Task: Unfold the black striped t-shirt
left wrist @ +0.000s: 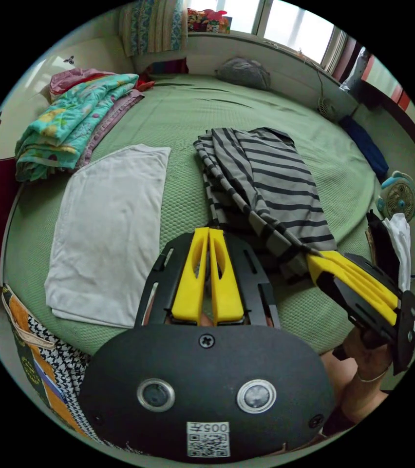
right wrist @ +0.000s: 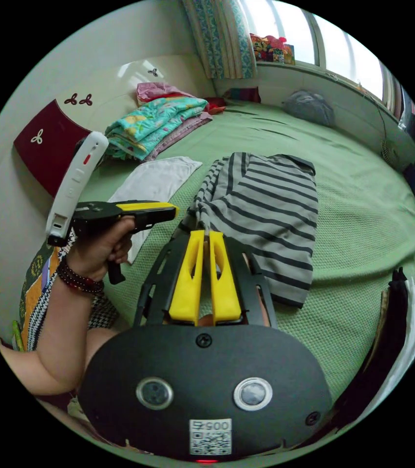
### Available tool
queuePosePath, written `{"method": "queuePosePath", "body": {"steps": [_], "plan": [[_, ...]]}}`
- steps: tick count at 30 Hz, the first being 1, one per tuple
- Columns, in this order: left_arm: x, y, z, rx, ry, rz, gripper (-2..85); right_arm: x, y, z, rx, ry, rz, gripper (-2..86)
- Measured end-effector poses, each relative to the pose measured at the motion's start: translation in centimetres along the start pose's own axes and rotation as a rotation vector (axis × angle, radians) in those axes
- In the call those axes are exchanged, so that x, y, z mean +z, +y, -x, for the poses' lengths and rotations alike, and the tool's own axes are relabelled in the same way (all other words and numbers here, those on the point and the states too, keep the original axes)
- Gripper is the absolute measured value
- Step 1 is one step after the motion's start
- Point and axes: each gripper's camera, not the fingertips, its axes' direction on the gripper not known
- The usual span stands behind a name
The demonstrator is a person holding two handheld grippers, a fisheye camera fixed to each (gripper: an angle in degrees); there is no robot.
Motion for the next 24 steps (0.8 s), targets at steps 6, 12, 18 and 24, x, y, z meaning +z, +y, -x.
{"method": "queuePosePath", "body": {"steps": [6,12,18,24], "plan": [[1.6,-0.4,-1.1,0.048,-0.006,0.057,-0.3,0.3,-0.2,0.5,0.004,-0.015,0.018,-0.9],[2.8,-1.4,0.4,0.012,0.105,0.067,-0.2,0.5,-0.5,1.1,-0.014,0.003,0.033,-0.7],[2.8,-1.7,1.2,0.046,0.127,0.062,0.0,0.4,-1.0,0.9,-0.067,-0.036,0.030,1.8],[2.4,-1.6,1.7,0.049,0.140,0.036,0.9,-0.9,-1.8,0.0,-0.113,-0.075,-0.031,6.3]]}}
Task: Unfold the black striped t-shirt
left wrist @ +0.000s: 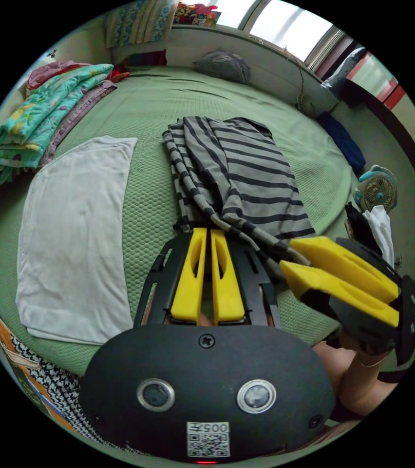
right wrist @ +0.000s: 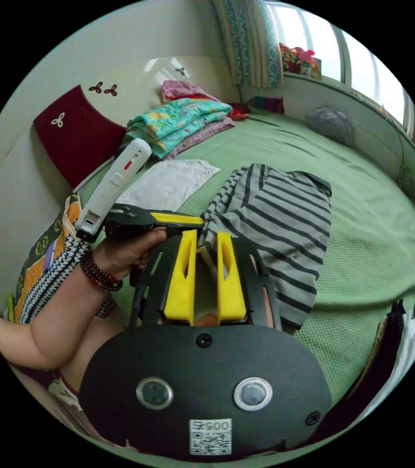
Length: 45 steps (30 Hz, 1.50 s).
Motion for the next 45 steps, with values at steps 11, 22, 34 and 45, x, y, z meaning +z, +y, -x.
{"method": "queuePosePath", "body": {"steps": [11,22,34,45], "plan": [[-0.1,0.2,0.6,0.009,0.034,-0.006,2.4,-2.4,-2.0,-3.1,0.161,-0.064,-0.193,7.5],[0.0,0.3,0.2,0.014,0.061,0.005,2.3,1.6,-5.7,-3.2,0.149,0.012,-0.016,10.3],[0.5,0.9,-1.7,0.088,0.053,0.047,3.5,4.2,-7.8,-4.2,0.161,0.025,0.106,9.8],[0.5,1.7,-4.3,0.142,0.040,0.027,2.6,5.6,-8.0,-5.5,0.154,0.090,0.166,8.1]]}}
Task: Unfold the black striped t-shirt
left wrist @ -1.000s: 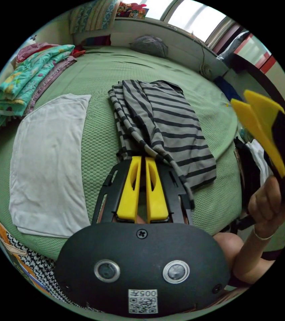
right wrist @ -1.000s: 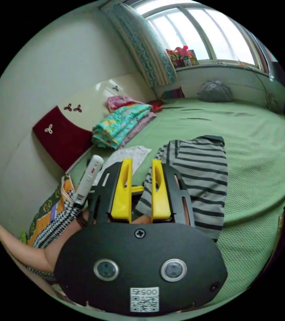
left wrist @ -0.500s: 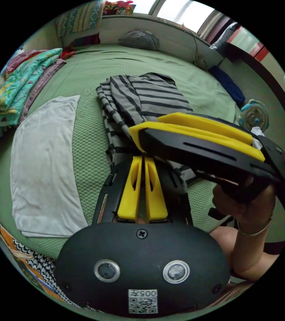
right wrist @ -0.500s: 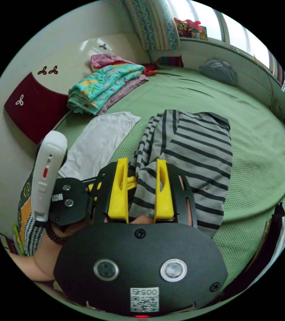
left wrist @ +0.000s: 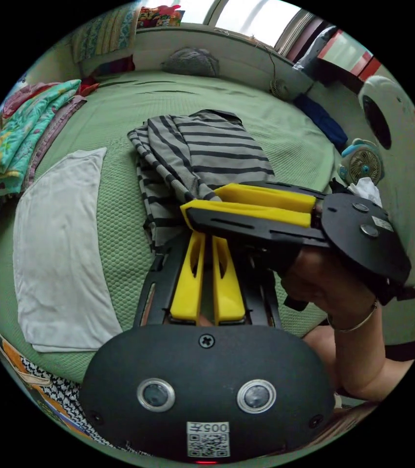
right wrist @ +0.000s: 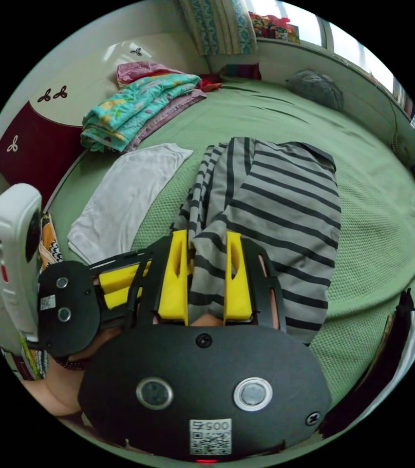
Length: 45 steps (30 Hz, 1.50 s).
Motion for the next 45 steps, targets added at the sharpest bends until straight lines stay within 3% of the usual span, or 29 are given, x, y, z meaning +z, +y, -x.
{"method": "queuePosePath", "body": {"steps": [7,16,21,30,45], "plan": [[-0.4,0.1,-1.3,0.011,0.014,-0.042,3.5,-1.1,0.4,-3.5,0.130,-0.081,-0.049,0.1],[-1.4,0.8,1.2,-0.190,-0.098,-0.114,8.7,-5.8,2.5,-8.2,0.229,-0.080,-0.179,-0.7],[0.9,0.6,1.2,-0.264,-0.023,-0.073,12.8,-7.4,3.9,-10.6,0.286,-0.111,-0.201,-0.6],[3.2,-0.4,-5.2,-0.125,-0.298,0.013,8.3,-9.3,6.0,-12.4,0.292,-0.077,-0.208,-0.4],[1.3,1.7,-9.0,-0.133,-0.411,-0.053,5.4,-12.5,9.5,-15.5,0.358,0.022,-0.230,-0.7]]}}
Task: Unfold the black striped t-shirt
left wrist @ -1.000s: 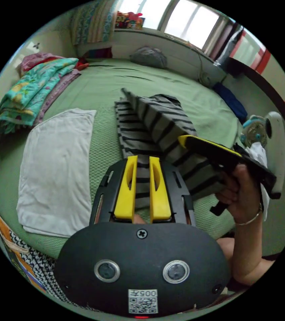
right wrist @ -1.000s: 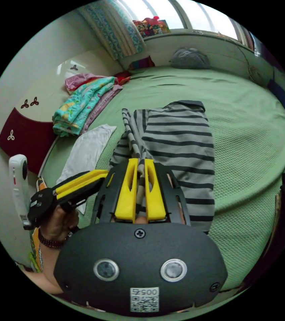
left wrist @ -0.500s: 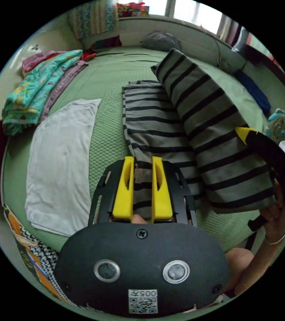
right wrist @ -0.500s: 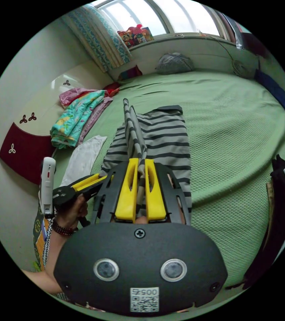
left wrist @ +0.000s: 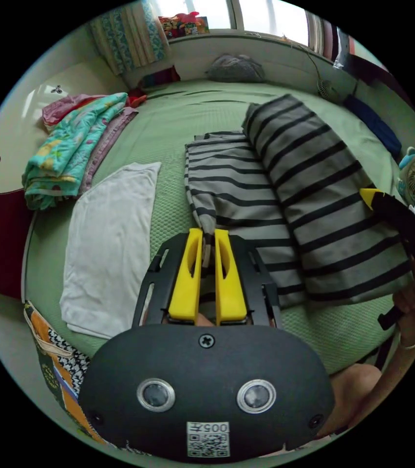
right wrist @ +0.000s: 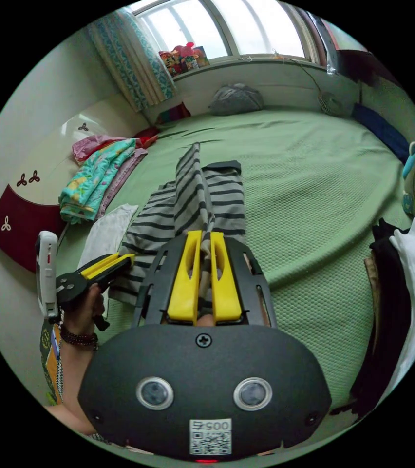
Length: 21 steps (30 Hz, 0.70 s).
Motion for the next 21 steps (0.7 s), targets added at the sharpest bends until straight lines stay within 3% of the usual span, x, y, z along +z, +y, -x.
{"method": "queuePosePath", "body": {"steps": [12,15,21], "plan": [[-2.4,3.2,3.3,-0.206,-0.107,0.002,5.4,-2.5,1.1,-4.2,0.119,0.051,-0.033,-0.8],[-2.9,4.3,4.3,-0.277,-0.049,-0.001,5.4,-2.9,1.3,-5.0,0.141,0.031,-0.025,-0.8],[-4.2,6.2,3.5,-0.282,-0.113,-0.005,5.4,-3.9,1.9,-5.2,0.140,0.043,-0.049,-0.8]]}}
